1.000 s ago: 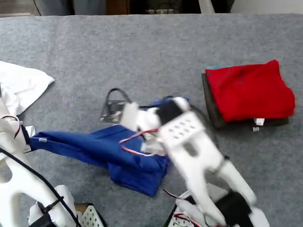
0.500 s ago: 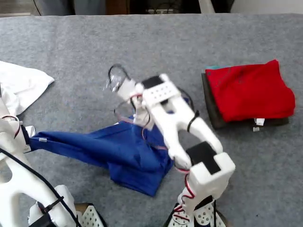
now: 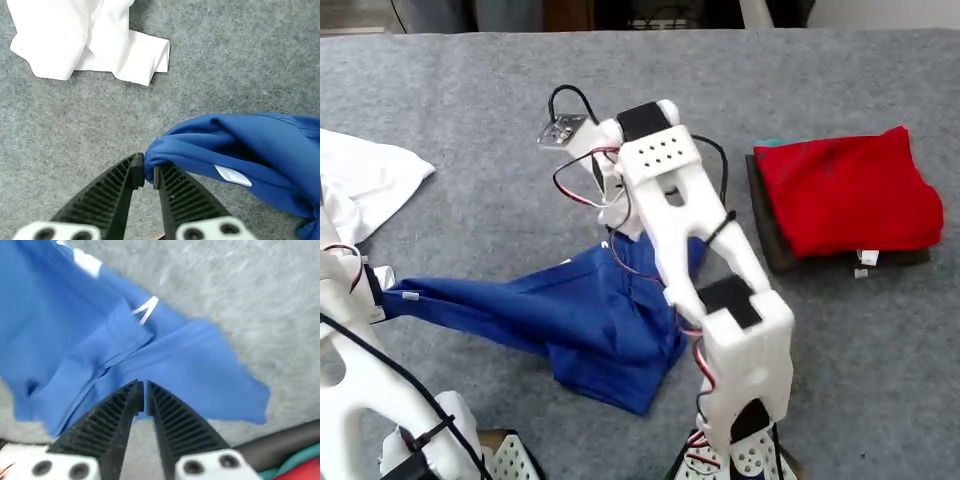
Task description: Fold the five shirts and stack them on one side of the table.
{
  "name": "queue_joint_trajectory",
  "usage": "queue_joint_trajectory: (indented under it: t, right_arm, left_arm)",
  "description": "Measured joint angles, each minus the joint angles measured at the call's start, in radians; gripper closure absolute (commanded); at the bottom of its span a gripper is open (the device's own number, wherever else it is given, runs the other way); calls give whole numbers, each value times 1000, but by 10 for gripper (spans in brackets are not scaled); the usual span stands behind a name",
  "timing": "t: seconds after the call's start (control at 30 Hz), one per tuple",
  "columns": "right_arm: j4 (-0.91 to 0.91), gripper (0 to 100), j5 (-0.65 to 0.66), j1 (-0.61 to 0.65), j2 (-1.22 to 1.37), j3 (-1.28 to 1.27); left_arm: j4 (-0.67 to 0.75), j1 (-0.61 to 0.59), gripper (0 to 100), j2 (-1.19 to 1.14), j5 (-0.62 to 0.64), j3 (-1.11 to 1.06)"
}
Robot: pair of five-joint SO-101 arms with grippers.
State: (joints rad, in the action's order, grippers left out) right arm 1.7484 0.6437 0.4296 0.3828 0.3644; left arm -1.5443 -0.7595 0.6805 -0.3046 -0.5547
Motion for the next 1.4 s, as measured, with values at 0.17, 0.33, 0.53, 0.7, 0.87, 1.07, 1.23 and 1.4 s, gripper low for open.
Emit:
queue_joint_trajectory:
  t: [0.17, 0.33, 0.53, 0.7, 0.87, 1.07, 1.23, 1.4]
  right_arm:
    - [-14, 665, -2, 86, -282, -310]
    - [-140, 678, 2, 146, -512, -655]
    - [-446, 928, 2, 124, -509, -927]
    - [-569, 985, -61, 32, -400, -895]
    - [-566, 985, -78, -32, -313, -710]
    - [-542, 985, -77, -43, -141, -387]
    - [-539, 985, -81, -43, 106, -18]
    - [-539, 975, -127, -43, 394, 427]
  left_arm:
    - [0, 0, 971, 0, 0, 0]
    - [0, 0, 971, 0, 0, 0]
    - [0, 0, 971, 0, 0, 0]
    - [0, 0, 971, 0, 0, 0]
    - [0, 0, 971, 0, 0, 0]
    - [0, 0, 971, 0, 0, 0]
    - [0, 0, 971, 0, 0, 0]
    - [0, 0, 971, 0, 0, -46]
